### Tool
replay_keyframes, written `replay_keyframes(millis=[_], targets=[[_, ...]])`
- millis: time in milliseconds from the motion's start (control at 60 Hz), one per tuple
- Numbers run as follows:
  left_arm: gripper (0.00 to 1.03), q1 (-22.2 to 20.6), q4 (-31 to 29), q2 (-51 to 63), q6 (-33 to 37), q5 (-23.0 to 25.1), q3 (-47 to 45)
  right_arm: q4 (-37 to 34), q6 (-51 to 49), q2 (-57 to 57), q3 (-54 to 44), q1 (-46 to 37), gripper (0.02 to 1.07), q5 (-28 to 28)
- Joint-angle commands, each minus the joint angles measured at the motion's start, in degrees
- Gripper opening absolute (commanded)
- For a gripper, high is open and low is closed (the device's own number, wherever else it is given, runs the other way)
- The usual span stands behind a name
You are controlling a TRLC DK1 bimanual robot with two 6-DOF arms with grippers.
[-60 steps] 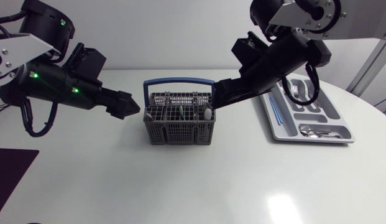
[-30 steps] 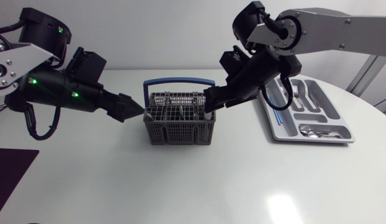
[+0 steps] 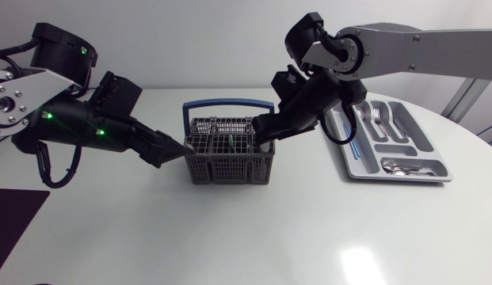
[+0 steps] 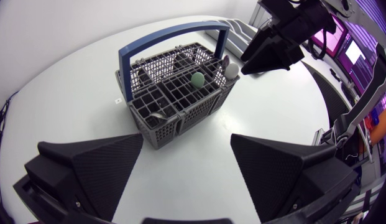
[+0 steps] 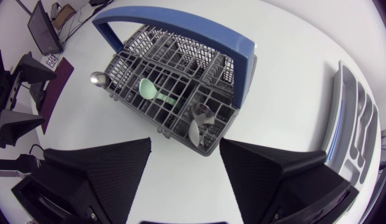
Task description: Unload the cutlery basket into the drawer organizer.
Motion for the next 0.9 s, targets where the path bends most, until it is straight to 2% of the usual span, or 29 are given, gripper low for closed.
replay_keyframes(millis=[0, 400, 700, 883], targets=[[0.99, -0.9, 0.4, -0.6, 1.5, 0.9, -1.9, 0.6, 1.7, 1.5, -1.0, 0.5, 0.70, 0.1], [0.98, -1.2, 0.1, -0.4, 1.5, 1.5, -2.1, 2.1, 2.6, 3.3, -1.3, 0.4, 0.47, 0.1], [0.97, -2.0, 0.1, -0.3, 1.5, 1.5, -2.4, 3.0, 2.6, 4.5, -1.5, 0.4, 0.40, 0.5], [0.97, -2.3, 0.1, -0.3, 1.5, 1.5, -2.6, 3.2, 2.6, 5.4, -1.6, 0.1, 0.39, 0.9]])
